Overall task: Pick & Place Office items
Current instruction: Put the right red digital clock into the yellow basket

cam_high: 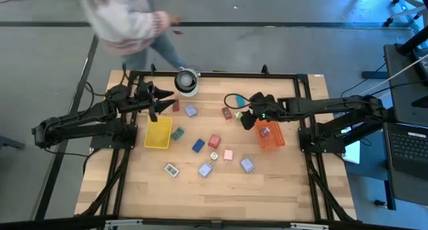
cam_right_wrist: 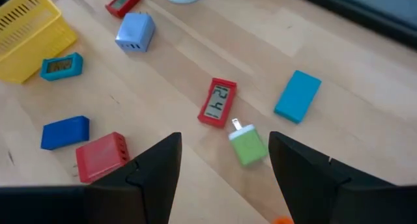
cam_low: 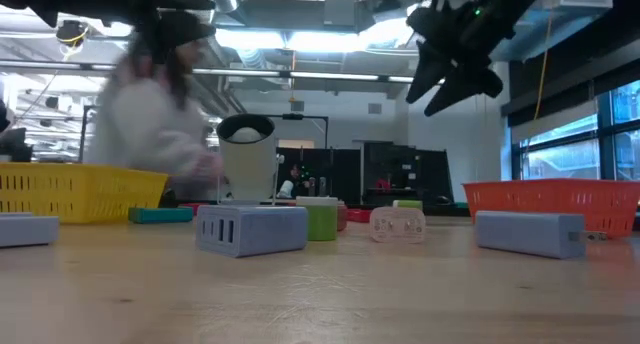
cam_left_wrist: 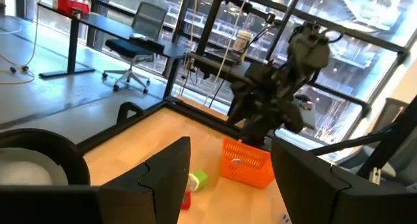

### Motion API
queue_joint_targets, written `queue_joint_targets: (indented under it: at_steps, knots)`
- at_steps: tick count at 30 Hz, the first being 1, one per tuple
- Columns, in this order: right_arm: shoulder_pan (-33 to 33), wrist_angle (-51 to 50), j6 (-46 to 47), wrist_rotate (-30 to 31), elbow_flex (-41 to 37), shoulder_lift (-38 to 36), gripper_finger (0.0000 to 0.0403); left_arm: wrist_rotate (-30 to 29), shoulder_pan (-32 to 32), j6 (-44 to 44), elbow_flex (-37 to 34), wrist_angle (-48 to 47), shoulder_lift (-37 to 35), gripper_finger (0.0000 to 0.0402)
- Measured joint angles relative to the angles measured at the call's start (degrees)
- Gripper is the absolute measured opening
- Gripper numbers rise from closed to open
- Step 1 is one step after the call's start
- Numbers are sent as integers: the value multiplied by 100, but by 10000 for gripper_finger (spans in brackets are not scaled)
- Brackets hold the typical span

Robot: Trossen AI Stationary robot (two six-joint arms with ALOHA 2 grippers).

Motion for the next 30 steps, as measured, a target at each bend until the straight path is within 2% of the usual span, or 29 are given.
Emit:
queue_joint_targets:
  at_steps: [10, 15, 23, 30]
  knots:
    - [-377, 786, -65, -486, 33, 955, 233, -85, 2, -254, -1, -53, -64, 210]
    - [-501, 451, -249, -513, 722, 1674, 233, -104, 2, -263, -2, -55, -66, 210]
    - [-720, -863, -611, -580, 2299, 2619, 233, -109, 2, -426, -4, -195, -66, 210]
    - [-1032, -1228, -556, -1064, 2701, 3066, 233, -103, 2, -453, -4, -221, -66, 210]
